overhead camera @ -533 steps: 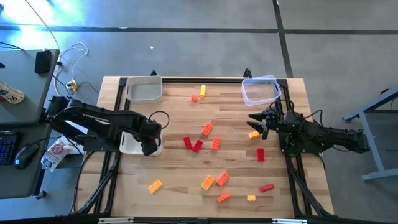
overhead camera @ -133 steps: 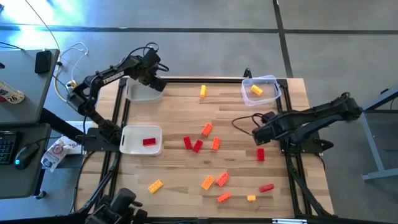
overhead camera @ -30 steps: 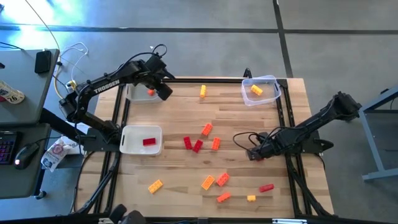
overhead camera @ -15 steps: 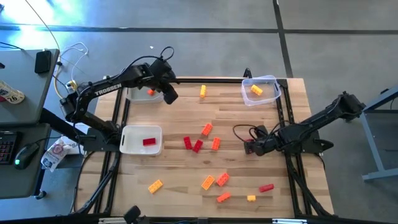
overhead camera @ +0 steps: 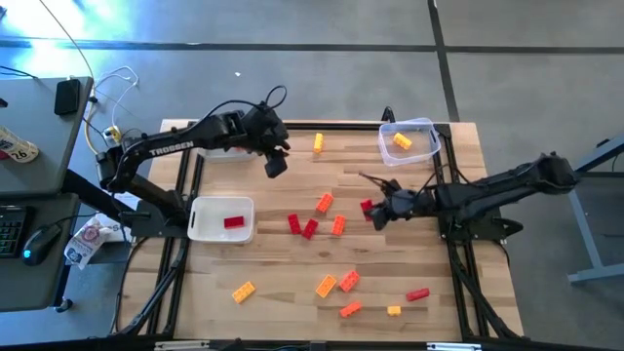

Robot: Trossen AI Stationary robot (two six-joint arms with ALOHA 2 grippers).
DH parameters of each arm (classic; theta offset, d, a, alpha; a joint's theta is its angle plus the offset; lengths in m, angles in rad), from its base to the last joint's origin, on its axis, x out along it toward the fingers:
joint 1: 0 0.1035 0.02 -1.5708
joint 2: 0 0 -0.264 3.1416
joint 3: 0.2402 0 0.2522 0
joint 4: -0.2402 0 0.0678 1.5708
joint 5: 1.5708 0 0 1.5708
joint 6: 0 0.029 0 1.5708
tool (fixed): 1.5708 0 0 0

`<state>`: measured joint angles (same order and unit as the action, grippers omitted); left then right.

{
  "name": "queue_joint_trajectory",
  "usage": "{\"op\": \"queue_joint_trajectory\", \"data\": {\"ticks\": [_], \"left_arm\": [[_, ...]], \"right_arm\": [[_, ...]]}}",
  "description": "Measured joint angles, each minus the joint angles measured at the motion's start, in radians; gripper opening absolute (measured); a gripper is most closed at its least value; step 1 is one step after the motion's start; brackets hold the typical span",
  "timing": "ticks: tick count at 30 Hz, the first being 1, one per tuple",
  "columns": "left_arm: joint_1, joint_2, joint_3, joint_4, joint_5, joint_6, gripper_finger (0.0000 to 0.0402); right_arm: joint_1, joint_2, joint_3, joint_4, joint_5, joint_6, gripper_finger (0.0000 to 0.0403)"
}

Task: Sort & place blocks by color
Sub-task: Put the red game piece into the white bin

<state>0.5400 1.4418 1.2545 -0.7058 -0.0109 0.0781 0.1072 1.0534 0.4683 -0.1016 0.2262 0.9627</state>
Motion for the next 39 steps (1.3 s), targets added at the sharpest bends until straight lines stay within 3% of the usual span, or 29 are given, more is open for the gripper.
{"op": "queue_joint_trajectory", "data": {"ticks": [4,13,22,30,35,39], "left_arm": [[-0.029,0.0,0.0,0.03,0.052,-0.023,0.0171],[-0.096,0.0,0.0,0.075,0.045,-0.06,0.0216],[-0.163,0.0,0.0,0.225,0.052,-0.074,0.0237],[-0.223,0.0,0.0,0.366,0.054,-0.07,0.0235],[-0.254,0.03,0.001,0.456,0.155,-0.024,0.0235],[-0.271,0.064,0.001,0.535,0.168,-0.022,0.0235]], "right_arm": [[-0.06,0.0,0.0,0.11,-0.056,-0.154,0.011],[-0.173,0.0,0.002,0.345,-0.179,-0.432,0.011],[-0.208,0.0,0.002,0.587,-0.214,-0.718,0.011],[-0.208,0.0,0.002,0.733,-0.231,-0.866,0.011],[-0.208,0.0,0.002,0.771,-0.25,-0.924,0.011],[-0.208,0.004,0.002,0.772,-0.269,-0.945,0.011]]}}
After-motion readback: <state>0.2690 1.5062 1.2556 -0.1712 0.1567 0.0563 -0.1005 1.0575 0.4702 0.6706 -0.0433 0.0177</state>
